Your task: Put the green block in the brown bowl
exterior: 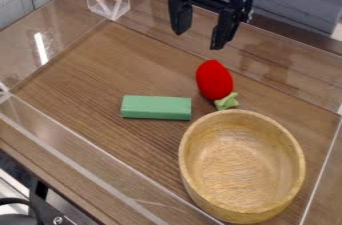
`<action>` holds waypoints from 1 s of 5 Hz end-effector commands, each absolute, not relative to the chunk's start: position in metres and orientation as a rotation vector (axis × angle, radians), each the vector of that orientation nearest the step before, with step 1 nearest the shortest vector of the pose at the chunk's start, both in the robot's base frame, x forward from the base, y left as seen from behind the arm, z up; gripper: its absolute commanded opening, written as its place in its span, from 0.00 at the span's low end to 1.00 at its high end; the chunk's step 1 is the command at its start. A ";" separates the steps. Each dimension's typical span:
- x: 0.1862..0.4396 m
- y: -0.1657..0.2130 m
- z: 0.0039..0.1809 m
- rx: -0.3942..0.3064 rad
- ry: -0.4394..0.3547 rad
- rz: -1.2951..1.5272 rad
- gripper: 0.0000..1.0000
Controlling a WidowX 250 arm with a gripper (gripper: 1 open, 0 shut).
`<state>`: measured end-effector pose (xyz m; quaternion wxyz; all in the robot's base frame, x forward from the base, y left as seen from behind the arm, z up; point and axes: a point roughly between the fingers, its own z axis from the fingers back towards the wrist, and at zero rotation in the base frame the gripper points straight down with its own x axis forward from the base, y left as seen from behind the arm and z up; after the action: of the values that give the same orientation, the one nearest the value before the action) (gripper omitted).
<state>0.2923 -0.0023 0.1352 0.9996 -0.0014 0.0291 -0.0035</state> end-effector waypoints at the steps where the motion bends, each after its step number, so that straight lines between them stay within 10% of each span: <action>1: 0.295 -0.005 0.114 -0.010 0.093 -0.038 1.00; 5: 0.237 0.031 0.080 -0.021 0.088 -0.656 1.00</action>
<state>0.2325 0.0299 0.0689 0.9451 -0.0223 0.0666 -0.3193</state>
